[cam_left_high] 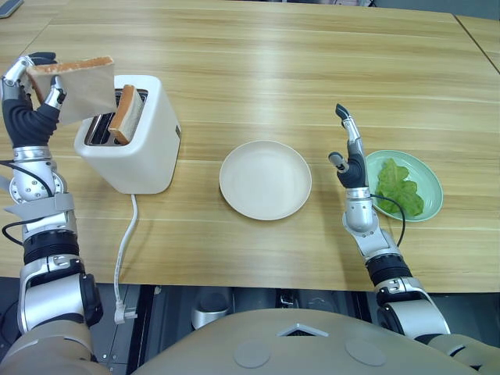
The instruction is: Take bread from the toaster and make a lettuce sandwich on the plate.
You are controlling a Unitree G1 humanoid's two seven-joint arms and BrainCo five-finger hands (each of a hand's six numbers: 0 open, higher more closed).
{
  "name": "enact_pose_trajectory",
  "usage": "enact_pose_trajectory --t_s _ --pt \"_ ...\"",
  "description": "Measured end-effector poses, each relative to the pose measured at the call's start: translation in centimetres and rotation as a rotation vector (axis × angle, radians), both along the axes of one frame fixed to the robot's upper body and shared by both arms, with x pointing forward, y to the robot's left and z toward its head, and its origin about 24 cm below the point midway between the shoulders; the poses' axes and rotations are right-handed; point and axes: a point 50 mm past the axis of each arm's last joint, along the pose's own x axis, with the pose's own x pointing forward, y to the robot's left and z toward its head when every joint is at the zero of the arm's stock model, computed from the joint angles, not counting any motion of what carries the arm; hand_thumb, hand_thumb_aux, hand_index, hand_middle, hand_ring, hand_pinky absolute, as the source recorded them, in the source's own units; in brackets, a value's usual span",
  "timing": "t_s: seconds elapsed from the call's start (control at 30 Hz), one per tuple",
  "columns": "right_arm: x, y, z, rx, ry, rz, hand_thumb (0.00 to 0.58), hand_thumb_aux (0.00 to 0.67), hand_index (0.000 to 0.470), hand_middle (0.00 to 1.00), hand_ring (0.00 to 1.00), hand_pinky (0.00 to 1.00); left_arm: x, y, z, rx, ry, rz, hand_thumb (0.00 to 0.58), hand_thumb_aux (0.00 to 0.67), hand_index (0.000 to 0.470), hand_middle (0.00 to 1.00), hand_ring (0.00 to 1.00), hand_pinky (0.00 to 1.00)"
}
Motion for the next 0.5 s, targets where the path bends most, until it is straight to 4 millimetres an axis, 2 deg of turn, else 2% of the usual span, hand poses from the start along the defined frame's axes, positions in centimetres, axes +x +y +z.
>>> enact_pose_trajectory --t_s 0.2,0.5 --pt "0.0 0.1 0.0 0.003 0.0 0.0 0.0 0.0 0.0 0.0 0.0 0.0 -0.1 -0.2 1.4 0.019 -0.05 -0.001 0.58 0.67 0.46 1.0 1.0 1.0" --pt "0.0 0.1 0.0 0.005 -0.002 -0.001 0.0 0.0 0.0 0.0 0.0 0.0 -0.5 -1.1 5.3 0.091 -0.181 -0.038 0.58 0.67 0.46 1.0 1.0 1.0"
